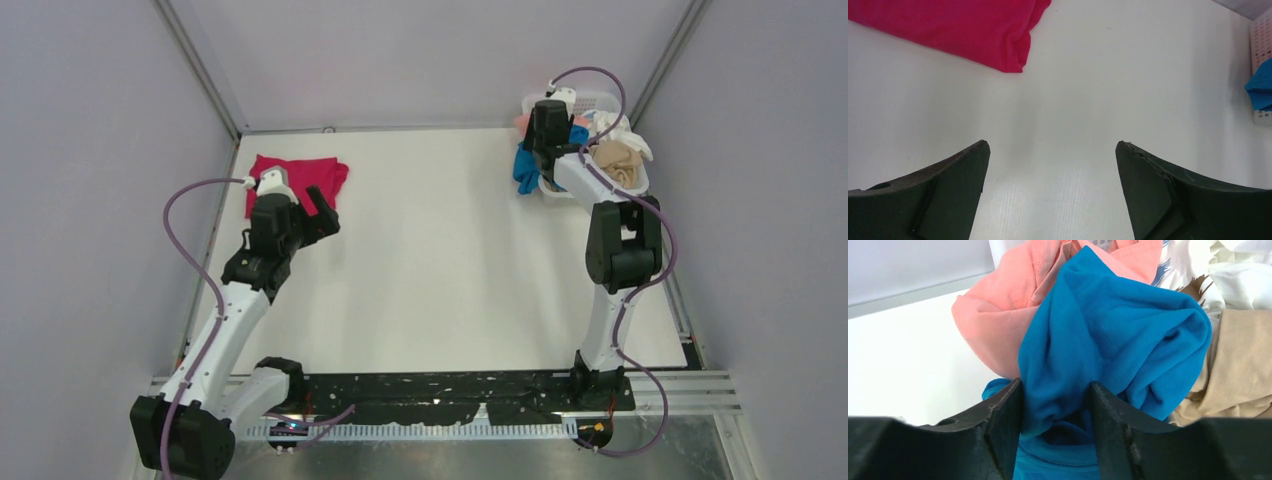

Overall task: Fold and stack the t-shirts
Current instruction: Grab crumpled tshirt from bin with the right arm

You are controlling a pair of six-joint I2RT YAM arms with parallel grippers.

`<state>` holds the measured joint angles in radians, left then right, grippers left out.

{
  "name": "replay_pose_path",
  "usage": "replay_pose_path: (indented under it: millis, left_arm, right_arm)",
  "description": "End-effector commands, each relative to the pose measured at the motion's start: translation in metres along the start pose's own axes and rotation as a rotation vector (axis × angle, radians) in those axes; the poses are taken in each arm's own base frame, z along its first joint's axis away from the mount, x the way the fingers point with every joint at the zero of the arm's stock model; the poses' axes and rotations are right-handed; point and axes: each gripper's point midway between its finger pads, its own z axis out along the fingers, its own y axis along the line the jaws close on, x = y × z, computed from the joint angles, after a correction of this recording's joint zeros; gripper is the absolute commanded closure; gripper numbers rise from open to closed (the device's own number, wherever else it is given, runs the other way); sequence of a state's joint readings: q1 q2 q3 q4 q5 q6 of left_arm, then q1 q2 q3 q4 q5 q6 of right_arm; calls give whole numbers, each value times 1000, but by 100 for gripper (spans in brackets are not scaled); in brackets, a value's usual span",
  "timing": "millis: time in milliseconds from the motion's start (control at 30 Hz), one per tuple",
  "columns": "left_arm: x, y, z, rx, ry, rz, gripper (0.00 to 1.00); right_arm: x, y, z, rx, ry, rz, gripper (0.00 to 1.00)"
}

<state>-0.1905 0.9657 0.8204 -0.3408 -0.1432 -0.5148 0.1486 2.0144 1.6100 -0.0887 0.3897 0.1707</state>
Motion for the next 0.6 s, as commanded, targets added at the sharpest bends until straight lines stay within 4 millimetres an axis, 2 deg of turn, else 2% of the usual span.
replay_pose_path:
  millis: [0,33,100,200,233,300,433,467,500,533,567]
  left_arm:
    - [-14,-3,1,1,-52,-5,0]
    - [-13,-3,2,-1,-51,-3,0]
    - [-13,-3,2,-1,-50,-4,0]
    - [-14,-4,2,3,-51,-2,0]
    - [-14,-4,2,5,-51,-3,0]
    - [-14,-4,1,5,-49,-1,0]
    - [-14,-2,0,-2,-53,-1,0]
    - [-14,-2,-1,-2,-57,-2,0]
    - [-15,-2,-2,-1,-59,-4,0]
    - [-14,-2,-2,1,-59,-4,0]
    - [-15,-3,-3,5,-61,-5,0]
  right_arm:
    - [-52,-4,-25,-13,-139,44,54]
    - [-53,-4,-27,-14,-142,42,66]
    - [-53,-5,-26,-17,-142,31,80]
    - [-57,-8,-29,-15,-146,20,85]
    - [-59,-8,-31,-15,-150,18,90]
    - [-68,-11,-37,-7,-171,13,94]
    - [-110,-23,-62,25,-285,12,95]
    - [-129,-28,-76,30,-338,14,95]
    - [-140,-30,-84,31,-367,9,95]
    - [-162,-31,-102,14,-430,33,95]
    - [-171,-33,-111,7,-459,20,95]
